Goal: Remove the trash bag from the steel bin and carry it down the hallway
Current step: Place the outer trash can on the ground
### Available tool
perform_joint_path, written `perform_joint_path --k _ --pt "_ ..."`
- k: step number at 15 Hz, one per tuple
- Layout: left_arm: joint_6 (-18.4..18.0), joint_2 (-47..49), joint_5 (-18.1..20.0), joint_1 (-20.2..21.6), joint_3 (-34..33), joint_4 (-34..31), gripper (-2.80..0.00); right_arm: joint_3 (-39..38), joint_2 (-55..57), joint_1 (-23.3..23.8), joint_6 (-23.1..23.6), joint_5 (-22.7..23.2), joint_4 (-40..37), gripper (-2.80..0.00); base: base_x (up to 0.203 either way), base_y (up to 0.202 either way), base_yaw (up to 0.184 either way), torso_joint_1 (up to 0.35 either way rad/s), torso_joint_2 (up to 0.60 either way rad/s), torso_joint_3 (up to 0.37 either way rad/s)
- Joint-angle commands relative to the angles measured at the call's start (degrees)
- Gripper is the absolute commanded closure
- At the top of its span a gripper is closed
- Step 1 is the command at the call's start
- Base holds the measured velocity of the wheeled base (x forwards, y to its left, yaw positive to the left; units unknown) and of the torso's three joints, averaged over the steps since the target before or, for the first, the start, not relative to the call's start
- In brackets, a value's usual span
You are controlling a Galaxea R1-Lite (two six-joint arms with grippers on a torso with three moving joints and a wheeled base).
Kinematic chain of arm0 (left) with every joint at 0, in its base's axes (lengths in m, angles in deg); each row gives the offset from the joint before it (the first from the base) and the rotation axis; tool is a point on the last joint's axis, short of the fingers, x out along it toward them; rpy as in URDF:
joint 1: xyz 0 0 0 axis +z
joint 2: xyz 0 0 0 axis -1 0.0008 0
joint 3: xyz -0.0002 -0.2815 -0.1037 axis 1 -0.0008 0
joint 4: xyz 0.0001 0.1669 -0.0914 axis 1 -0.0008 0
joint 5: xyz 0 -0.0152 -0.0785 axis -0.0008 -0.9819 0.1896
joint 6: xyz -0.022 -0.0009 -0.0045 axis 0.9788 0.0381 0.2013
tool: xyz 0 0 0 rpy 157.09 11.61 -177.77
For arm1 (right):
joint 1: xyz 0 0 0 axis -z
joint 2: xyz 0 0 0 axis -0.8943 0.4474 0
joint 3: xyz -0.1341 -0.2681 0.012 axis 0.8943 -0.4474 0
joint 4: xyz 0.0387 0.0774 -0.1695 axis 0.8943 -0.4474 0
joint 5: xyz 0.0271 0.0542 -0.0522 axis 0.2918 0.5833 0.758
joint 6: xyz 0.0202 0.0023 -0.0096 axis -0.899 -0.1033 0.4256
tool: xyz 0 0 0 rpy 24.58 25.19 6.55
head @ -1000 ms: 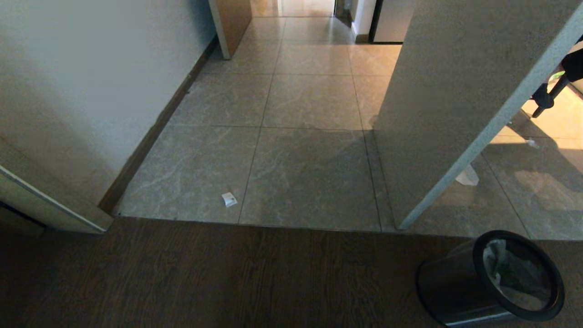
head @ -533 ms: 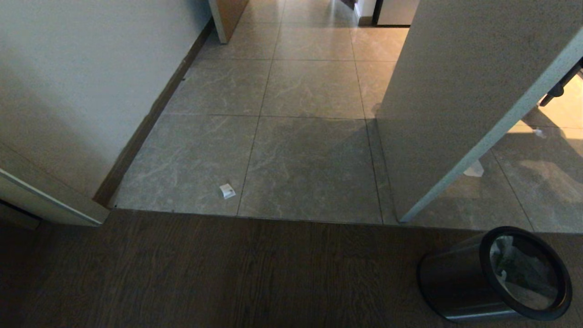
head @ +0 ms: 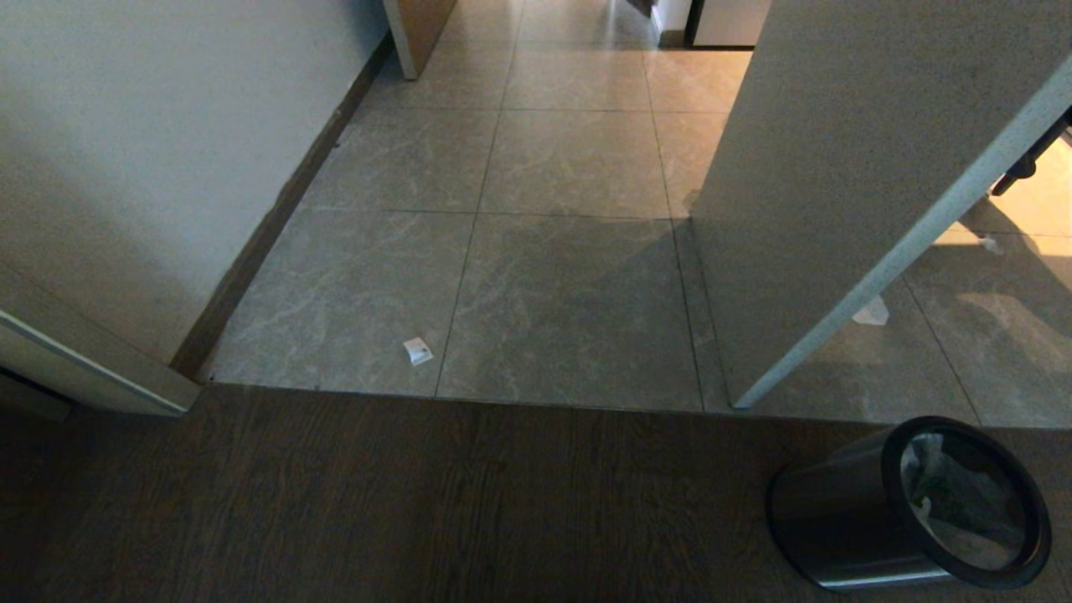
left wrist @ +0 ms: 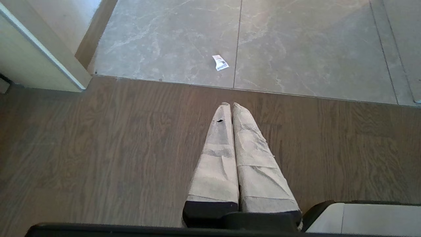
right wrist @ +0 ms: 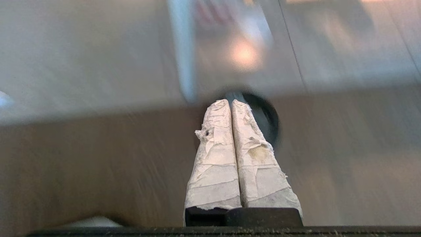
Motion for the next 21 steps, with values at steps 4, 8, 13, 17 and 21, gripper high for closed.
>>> perform_joint_path --k 4,8,13,17,21 --pt "0.0 0.0 0.0 0.0 0.0 0.0 0.0 2.4 30.5 4.7 -7.5 -3.0 -5.7 0.0 0.0 0.0 0.0 0.0 0.0 0.0" --pt "0.0 0.0 0.0 0.0 0.0 0.0 0.0 -8.3 40.8 14.5 -10.0 1.8 4.8 0.0 0.0 0.0 0.0 0.0 0.0 0.0" --pt "0.0 0.0 0.0 0.0 0.0 0.0 0.0 -9.8 56.9 30.1 -4.4 7.2 15.9 -2.8 0.0 0.0 0.0 0.0 0.0 0.0" --pt "0.0 0.0 0.0 0.0 0.0 0.0 0.0 -9.9 71.6 37.4 -2.6 10.6 40.5 -2.8 0.0 0.0 0.0 0.0 0.0 0.0" --pt "0.0 0.0 0.0 0.0 0.0 0.0 0.0 -9.6 83.6 39.8 -1.6 19.8 57.3 -2.8 0.0 0.0 0.0 0.0 0.0 0.0"
